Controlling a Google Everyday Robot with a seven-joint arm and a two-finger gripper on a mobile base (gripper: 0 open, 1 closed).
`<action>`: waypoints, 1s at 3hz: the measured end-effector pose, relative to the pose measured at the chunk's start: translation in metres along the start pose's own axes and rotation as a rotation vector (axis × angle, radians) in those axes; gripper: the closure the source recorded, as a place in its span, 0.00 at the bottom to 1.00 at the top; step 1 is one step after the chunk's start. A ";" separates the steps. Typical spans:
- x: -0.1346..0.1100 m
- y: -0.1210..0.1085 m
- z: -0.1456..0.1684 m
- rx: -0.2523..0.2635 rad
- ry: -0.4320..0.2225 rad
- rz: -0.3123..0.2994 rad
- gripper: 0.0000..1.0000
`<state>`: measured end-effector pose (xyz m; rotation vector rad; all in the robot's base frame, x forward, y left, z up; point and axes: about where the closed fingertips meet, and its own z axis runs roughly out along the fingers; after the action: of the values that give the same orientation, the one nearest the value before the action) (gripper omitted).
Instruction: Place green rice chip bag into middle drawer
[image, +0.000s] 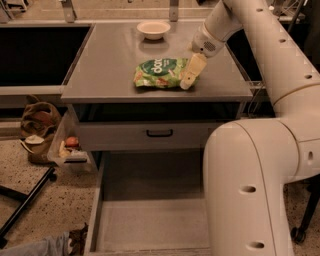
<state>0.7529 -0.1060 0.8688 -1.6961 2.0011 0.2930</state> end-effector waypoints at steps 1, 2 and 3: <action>-0.007 0.001 0.007 -0.012 -0.008 -0.018 0.00; -0.012 0.003 0.017 -0.032 -0.016 -0.029 0.00; -0.013 0.005 0.029 -0.055 -0.024 -0.029 0.00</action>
Offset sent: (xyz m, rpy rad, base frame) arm -0.0008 0.0220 -0.0088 0.0120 0.0366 0.0744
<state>0.7563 -0.0807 0.8498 -1.7458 1.9663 0.3593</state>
